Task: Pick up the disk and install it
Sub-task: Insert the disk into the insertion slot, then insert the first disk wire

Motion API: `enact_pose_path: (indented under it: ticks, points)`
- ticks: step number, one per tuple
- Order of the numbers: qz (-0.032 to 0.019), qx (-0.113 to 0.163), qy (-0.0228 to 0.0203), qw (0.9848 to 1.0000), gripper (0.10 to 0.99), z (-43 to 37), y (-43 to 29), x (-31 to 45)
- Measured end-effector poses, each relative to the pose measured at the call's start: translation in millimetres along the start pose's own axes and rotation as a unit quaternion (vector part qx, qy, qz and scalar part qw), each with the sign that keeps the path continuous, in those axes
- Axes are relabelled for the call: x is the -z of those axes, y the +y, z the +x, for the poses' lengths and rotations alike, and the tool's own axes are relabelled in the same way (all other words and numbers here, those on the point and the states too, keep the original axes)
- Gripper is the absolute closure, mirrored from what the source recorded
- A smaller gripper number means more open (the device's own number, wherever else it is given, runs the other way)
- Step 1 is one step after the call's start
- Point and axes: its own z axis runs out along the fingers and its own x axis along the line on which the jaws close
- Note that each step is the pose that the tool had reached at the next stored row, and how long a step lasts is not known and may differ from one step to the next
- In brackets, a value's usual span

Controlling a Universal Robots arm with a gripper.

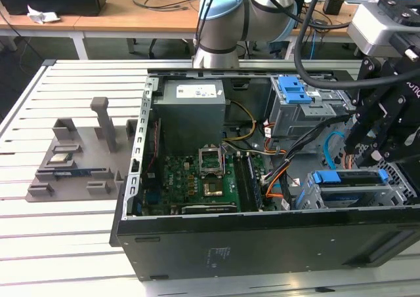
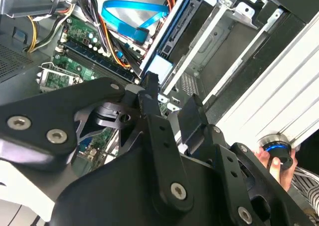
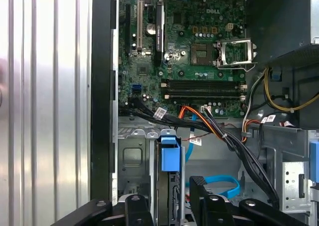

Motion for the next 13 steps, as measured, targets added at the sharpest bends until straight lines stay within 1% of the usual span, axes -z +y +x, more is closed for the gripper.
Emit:
enact_pose_path:
  ticks: [2, 3, 4, 6, 7, 13]
  points:
    - [0.0000, 0.000, 0.0001, 1.0000, 0.663, 0.0, 0.0, 0.0]
    - [0.0000, 0.000, 0.0001, 1.0000, 0.725, 0.0, 0.0, 0.0]
    - [0.0000, 0.000, 0.0002, 1.0000, 0.847, 0.0, 0.0, 0.0]
    - [0.0000, 0.000, 0.0002, 1.0000, 0.969, 0.0, 0.0, 0.0]
    - [0.0000, 0.000, 0.0003, 1.0000, 0.980, 0.0, 0.0, 0.0]
    - [0.0000, 0.000, 0.0005, 1.0000, 0.980, 0.0, 0.0, 0.0]
